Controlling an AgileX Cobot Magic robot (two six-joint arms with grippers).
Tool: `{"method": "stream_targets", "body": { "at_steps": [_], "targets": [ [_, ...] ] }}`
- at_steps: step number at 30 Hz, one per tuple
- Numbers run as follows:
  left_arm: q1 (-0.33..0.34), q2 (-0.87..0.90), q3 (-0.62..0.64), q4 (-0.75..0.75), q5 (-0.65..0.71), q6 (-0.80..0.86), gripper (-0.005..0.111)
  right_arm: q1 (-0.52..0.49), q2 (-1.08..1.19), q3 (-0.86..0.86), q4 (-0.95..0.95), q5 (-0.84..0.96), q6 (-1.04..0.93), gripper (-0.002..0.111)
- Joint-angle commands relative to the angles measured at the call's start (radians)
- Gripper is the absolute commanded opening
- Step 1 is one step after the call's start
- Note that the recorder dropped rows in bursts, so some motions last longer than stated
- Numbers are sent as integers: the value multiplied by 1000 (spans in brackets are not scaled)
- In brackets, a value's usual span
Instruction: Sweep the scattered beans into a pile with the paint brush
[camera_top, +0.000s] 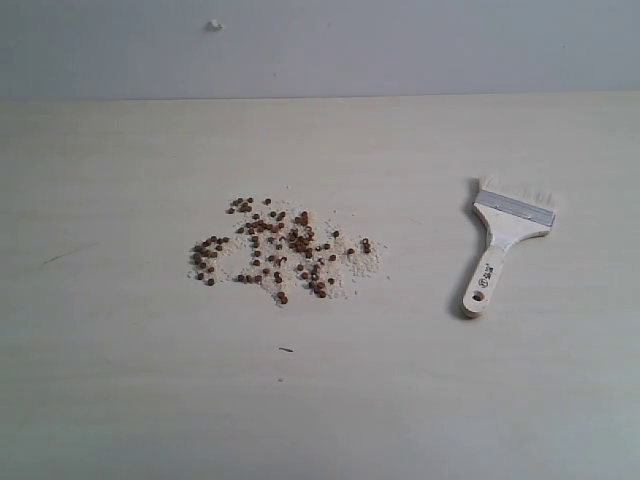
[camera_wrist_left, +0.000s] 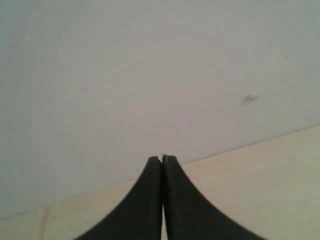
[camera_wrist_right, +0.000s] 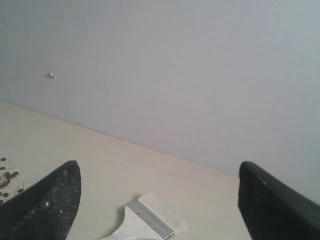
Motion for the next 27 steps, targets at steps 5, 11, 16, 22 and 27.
{"method": "stream_targets", "body": {
  "at_steps": [5,11,16,22,27],
  "targets": [
    [-67,117,-17,-345,504,653,0,-5,1,4,-7,0,-2,79],
    [-67,161,-119,-992,744,1146,0,-5,1,4,-7,0,-2,79],
    [-131,164,-213,-1569,737,1451,0,-5,1,4,-7,0,-2,79],
    [-434,259,-365,-1713,749,1467,0,-5,1,4,-7,0,-2,79],
    [-619,451,-605,-1684,794,1350,0,-5,1,4,-7,0,-2,79]
  ]
}}
